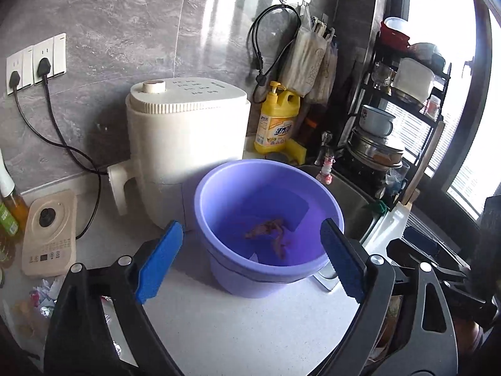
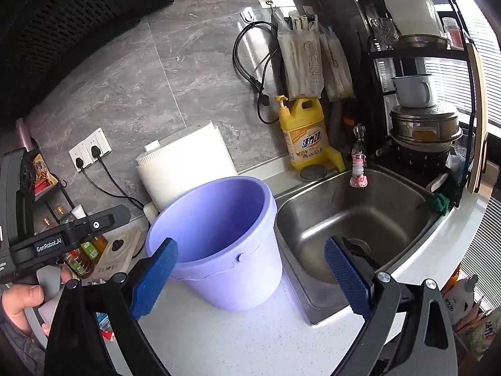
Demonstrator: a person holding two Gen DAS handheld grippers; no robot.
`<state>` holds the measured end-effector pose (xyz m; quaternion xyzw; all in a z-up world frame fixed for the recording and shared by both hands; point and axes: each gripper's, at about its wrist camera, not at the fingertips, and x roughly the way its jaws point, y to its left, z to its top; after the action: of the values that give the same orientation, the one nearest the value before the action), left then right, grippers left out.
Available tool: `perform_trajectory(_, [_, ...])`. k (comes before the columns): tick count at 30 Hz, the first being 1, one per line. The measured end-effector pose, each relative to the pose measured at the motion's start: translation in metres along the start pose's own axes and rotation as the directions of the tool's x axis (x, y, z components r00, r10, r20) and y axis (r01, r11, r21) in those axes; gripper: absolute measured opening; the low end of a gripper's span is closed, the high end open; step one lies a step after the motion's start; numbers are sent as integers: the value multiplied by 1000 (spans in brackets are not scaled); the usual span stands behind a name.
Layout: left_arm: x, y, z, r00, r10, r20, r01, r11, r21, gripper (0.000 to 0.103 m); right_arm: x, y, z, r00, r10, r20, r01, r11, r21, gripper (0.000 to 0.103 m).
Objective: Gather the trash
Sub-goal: 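Lower the brown paper into the lavender bucket and open the left tool, then grasp the white pill blister with the left tool while the right tool grasps foil ball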
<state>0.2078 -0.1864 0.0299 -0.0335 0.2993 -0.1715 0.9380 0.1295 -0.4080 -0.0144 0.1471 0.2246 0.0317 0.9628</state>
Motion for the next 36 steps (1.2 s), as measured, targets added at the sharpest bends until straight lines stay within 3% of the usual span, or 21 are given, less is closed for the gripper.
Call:
perform_trajectory(7, [-55,26,-16,995,80,54,-80,997,-13,97,7,27,2,997,80,-3,-80,996,-26,96])
perform_trajectory(12, [-95,55,-27,985,147,96,-139,987,-81,97,14,50,6,987,158,5,-158,986,-46,96])
perform_trajectory(20, [-148,111,-51,935,334,121,-308,932,-192,97,33,110,-2,959,283,-29,-284,949,-135,96])
perform_trajectory(28, [-182,144,-73,893,440,93,-407,879,-248,97,56,152,-19,939,332,-94,-344,920,-185,96])
perform_trajectory(36, [-185,170,-103,895,447,13,-423,856,-296,97,73,180,-46,911,363,-195,-400,895,-200,93])
